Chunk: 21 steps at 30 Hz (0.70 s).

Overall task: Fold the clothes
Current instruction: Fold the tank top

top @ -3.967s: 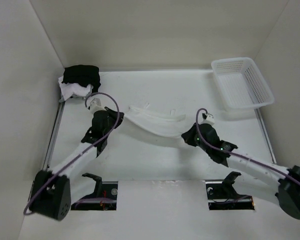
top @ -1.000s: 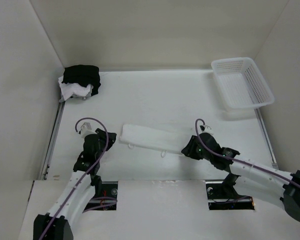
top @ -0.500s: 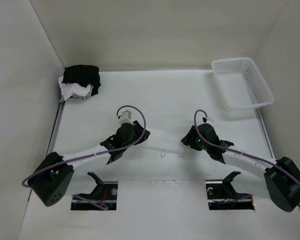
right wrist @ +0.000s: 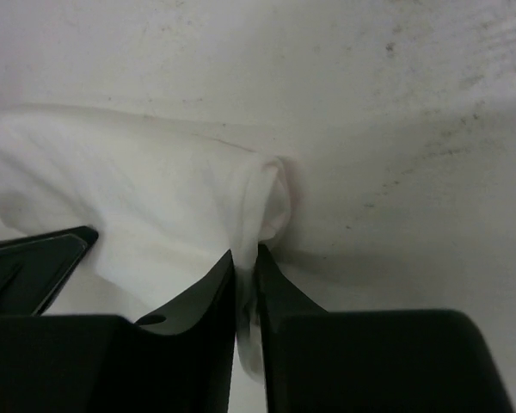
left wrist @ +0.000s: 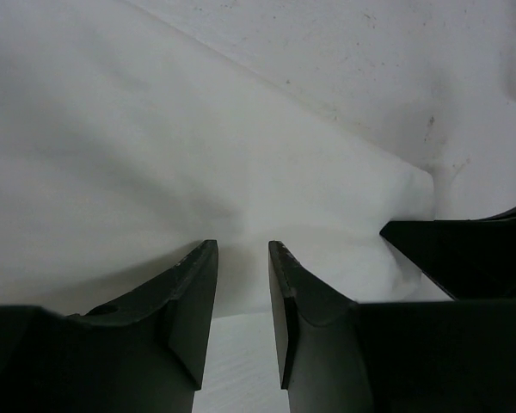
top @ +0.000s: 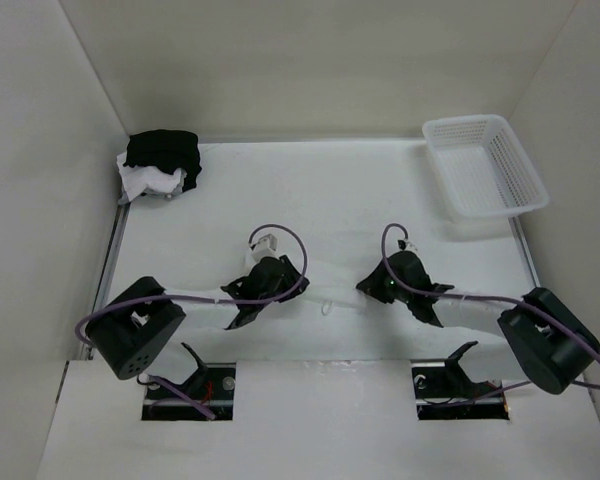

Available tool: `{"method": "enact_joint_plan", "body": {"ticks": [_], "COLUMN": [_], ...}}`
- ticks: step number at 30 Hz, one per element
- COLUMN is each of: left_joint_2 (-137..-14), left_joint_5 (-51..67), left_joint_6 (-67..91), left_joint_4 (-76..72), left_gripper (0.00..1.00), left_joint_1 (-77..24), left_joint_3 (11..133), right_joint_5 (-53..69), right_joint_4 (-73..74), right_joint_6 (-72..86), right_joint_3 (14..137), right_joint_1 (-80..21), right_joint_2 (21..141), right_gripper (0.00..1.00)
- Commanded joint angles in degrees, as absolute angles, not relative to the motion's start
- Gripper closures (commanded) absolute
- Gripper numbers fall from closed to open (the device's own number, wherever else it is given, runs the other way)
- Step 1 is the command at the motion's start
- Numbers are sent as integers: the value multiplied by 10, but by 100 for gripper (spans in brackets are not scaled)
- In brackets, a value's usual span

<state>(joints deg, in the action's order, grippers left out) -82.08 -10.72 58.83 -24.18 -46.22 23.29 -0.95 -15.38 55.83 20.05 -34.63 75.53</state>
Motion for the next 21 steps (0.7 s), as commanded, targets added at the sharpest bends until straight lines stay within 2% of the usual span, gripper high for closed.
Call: {"method": "enact_joint_plan", "body": {"ticks": [1, 5, 11, 15, 21], "left_joint_2": [-820, -809, -721, -617, -472], "left_joint_5": [-111, -109, -108, -105, -89], "left_joint_6": [605, 607, 601, 589, 563], "left_joint_4": [-274, -271, -229, -167, -67], "left_gripper": [72, 72, 71, 71, 70], "left_joint_1": [-462, -476, -479, -429, -328], "left_joint_3": [214, 214, 224, 217, 194], "right_joint_5": [-11, -41, -93, -135, -149], "right_joint_4": [-180, -101, 115, 174, 172], "right_joint_6": [582, 579, 553, 545, 540], "right_joint_3": [171, 163, 232, 316, 458], "right_joint_1": [-351, -344, -377, -435, -486], "right_joint_2": [742, 620, 469, 492, 644], "right_gripper": [89, 95, 95, 94, 93]}}
